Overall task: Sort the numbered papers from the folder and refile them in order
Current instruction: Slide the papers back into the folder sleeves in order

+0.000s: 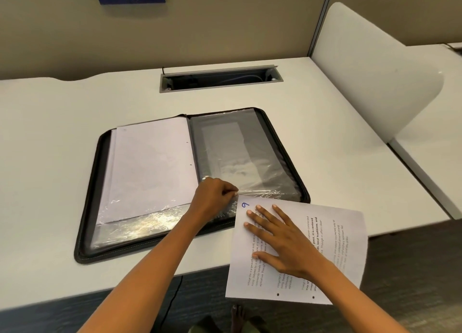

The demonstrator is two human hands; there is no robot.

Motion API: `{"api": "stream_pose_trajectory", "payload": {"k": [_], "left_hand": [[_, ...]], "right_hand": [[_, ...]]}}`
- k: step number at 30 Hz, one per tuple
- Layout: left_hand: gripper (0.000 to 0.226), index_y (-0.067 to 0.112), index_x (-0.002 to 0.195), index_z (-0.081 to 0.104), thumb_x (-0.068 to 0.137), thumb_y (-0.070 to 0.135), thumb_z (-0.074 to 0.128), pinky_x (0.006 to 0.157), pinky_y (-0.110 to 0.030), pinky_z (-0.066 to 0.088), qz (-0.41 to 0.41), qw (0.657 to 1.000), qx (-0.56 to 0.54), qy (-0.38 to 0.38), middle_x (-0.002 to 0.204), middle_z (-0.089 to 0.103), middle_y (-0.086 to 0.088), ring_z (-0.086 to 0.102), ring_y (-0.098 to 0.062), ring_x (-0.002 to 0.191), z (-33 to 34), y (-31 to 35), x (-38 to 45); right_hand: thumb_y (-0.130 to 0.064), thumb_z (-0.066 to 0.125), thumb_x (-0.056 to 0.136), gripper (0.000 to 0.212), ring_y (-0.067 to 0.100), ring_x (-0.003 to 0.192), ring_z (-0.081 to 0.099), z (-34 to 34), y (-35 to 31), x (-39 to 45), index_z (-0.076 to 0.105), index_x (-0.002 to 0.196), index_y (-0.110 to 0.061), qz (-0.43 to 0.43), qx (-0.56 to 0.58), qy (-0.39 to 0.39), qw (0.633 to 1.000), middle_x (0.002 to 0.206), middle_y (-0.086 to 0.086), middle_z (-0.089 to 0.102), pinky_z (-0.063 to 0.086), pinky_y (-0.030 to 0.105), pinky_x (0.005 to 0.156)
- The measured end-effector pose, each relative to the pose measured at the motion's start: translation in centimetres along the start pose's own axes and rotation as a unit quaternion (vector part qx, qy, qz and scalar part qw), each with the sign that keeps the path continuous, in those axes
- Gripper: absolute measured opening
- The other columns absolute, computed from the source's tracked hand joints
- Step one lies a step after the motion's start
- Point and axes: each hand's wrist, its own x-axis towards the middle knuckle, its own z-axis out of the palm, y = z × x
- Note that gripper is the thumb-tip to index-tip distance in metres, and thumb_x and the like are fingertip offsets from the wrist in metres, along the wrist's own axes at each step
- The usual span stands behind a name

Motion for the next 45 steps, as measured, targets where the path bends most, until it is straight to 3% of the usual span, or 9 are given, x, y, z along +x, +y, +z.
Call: {"api": "stream_pose_trajectory", "payload": {"k": [8, 13, 18, 22, 27, 31, 38, 42, 45], "left_hand": [[0.022, 0.009, 0.097, 0.073, 0.092, 0.016, 0.053, 0.074, -0.035, 0.053, 0.054, 0.995, 0.083, 0.030, 0.085, 0.073, -0.009, 0.067, -0.026, 0.079, 0.3, 0.2, -0.7], [0.027, 0.018, 0.120, 0.051, 0.093, 0.016, 0.049, 0.063, -0.037, 0.052, 0.088, 0.987, 0.127, 0.050, 0.078, 0.070, -0.006, 0.062, -0.026, 0.063, 0.8, 0.2, -0.9], [0.029, 0.015, 0.099, 0.061, 0.074, 0.006, 0.075, 0.047, -0.028, 0.050, 0.139, 0.973, 0.182, 0.027, 0.098, 0.061, -0.008, 0.059, -0.026, 0.052, 1.2, 0.1, -1.5], [0.025, 0.009, 0.098, 0.070, 0.075, 0.011, 0.077, 0.051, -0.026, 0.049, 0.166, 0.968, 0.184, 0.045, 0.093, 0.063, -0.009, 0.063, -0.023, 0.060, 1.6, 0.4, -1.4], [0.027, 0.011, 0.117, 0.061, 0.090, 0.016, 0.060, 0.068, -0.029, 0.050, 0.166, 0.966, 0.199, 0.023, 0.113, 0.062, -0.008, 0.066, -0.028, 0.082, 1.9, 0.5, -1.3], [0.023, 0.013, 0.109, 0.062, 0.086, 0.010, 0.065, 0.057, -0.028, 0.045, 0.183, 0.958, 0.218, 0.033, 0.099, 0.070, -0.008, 0.066, -0.029, 0.066, 1.5, 0.9, -1.4], [0.032, 0.015, 0.085, 0.059, 0.065, 0.012, 0.084, 0.045, -0.017, 0.025, 0.211, 0.946, 0.237, 0.070, 0.060, 0.066, 0.000, 0.049, -0.020, 0.036, 1.4, 1.3, -1.8], [0.030, 0.017, 0.085, 0.058, 0.069, 0.006, 0.080, 0.044, -0.023, 0.046, 0.198, 0.959, 0.189, 0.070, 0.065, 0.066, -0.002, 0.054, -0.021, 0.043, 1.8, 0.5, -1.7], [0.024, 0.015, 0.085, 0.069, 0.068, 0.001, 0.079, 0.050, -0.032, 0.053, 0.194, 0.961, 0.190, 0.049, 0.078, 0.067, -0.004, 0.063, -0.024, 0.058, 2.1, -0.2, -1.5]], "right_hand": [[-0.067, 0.028, 0.093, 0.070, 0.023, 0.143, 0.027, -0.4, -0.1, 0.8, 0.031, 0.147, -0.023, 0.072, -0.007, 0.009, 0.997, 0.153, 0.003, 0.032, 0.015, 0.045, 0.111], [-0.063, 0.034, 0.093, 0.064, 0.021, 0.145, 0.021, -0.5, -0.3, 0.1, 0.038, 0.145, -0.025, 0.027, -0.006, 0.022, 0.999, 0.153, -0.003, 0.032, 0.014, 0.050, 0.113], [-0.059, 0.034, 0.096, 0.060, 0.021, 0.147, 0.013, -0.1, -0.5, -1.0, 0.035, 0.146, -0.025, -0.014, -0.034, 0.010, 0.999, 0.155, -0.005, 0.027, 0.015, 0.053, 0.112], [-0.057, 0.033, 0.097, 0.059, 0.023, 0.147, 0.013, -0.2, -0.4, -1.1, 0.036, 0.146, -0.025, -0.028, -0.065, -0.006, 0.998, 0.155, -0.004, 0.028, 0.015, 0.054, 0.112], [-0.057, 0.031, 0.097, 0.059, 0.024, 0.147, 0.011, -0.4, -0.3, -0.9, 0.034, 0.147, -0.026, -0.034, -0.086, -0.035, 0.995, 0.156, -0.004, 0.025, 0.014, 0.056, 0.111], [-0.061, 0.030, 0.096, 0.063, 0.026, 0.146, 0.013, -0.2, -0.1, -0.9, 0.031, 0.148, -0.026, -0.029, -0.078, -0.037, 0.996, 0.157, -0.004, 0.023, 0.014, 0.056, 0.110], [-0.064, 0.017, 0.096, 0.063, 0.025, 0.143, 0.026, -0.7, -0.1, 0.3, 0.027, 0.149, -0.031, 0.134, -0.046, -0.025, 0.990, 0.157, 0.002, 0.024, 0.020, 0.048, 0.106], [-0.065, 0.015, 0.095, 0.065, 0.025, 0.135, 0.034, -0.8, 0.0, 1.3, 0.036, 0.144, -0.029, 0.255, -0.047, -0.040, 0.965, 0.151, 0.004, 0.037, 0.028, 0.049, 0.098], [-0.065, 0.013, 0.094, 0.066, 0.027, 0.134, 0.037, -0.8, -0.1, 1.6, 0.041, 0.141, -0.028, 0.281, -0.042, -0.033, 0.958, 0.147, 0.006, 0.042, 0.034, 0.053, 0.097]]}}
